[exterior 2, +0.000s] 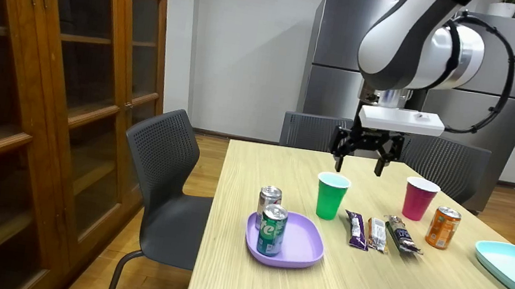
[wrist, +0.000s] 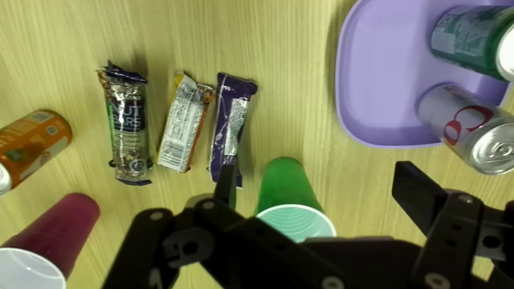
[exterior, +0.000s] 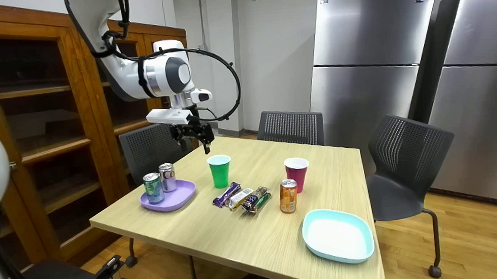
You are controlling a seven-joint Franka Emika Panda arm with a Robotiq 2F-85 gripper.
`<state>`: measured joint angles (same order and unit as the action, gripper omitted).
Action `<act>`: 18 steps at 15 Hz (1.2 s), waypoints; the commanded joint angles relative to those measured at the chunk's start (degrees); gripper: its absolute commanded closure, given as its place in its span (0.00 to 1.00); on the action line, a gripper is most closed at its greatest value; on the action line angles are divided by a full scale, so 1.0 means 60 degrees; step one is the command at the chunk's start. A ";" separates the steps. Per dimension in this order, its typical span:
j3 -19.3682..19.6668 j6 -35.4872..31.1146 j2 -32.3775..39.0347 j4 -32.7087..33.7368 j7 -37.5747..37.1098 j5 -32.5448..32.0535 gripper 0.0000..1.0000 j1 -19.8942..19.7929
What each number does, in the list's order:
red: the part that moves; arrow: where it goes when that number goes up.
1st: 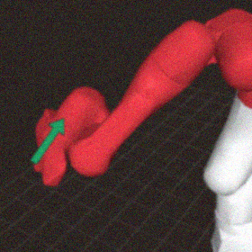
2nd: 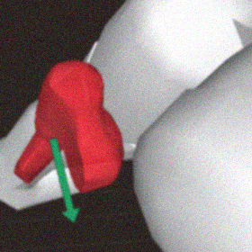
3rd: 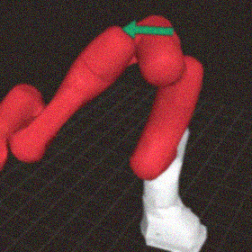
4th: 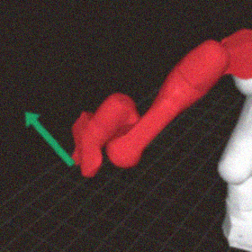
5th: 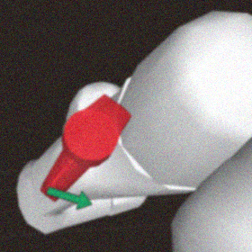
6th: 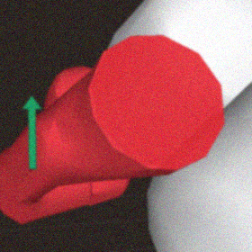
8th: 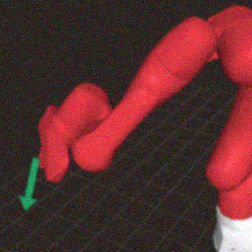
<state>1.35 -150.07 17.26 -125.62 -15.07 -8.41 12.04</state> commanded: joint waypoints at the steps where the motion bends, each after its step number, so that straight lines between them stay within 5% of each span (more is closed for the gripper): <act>1: 0.0197 -0.0399 -0.0657 -0.0711 0.0218 -0.0187 0.00 -0.0521; 18: 0.1751 -0.0548 -0.0100 -0.0258 -0.0248 -0.0572 0.00 -0.1694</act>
<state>11.34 -153.17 15.53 -128.58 -14.57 -10.24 2.79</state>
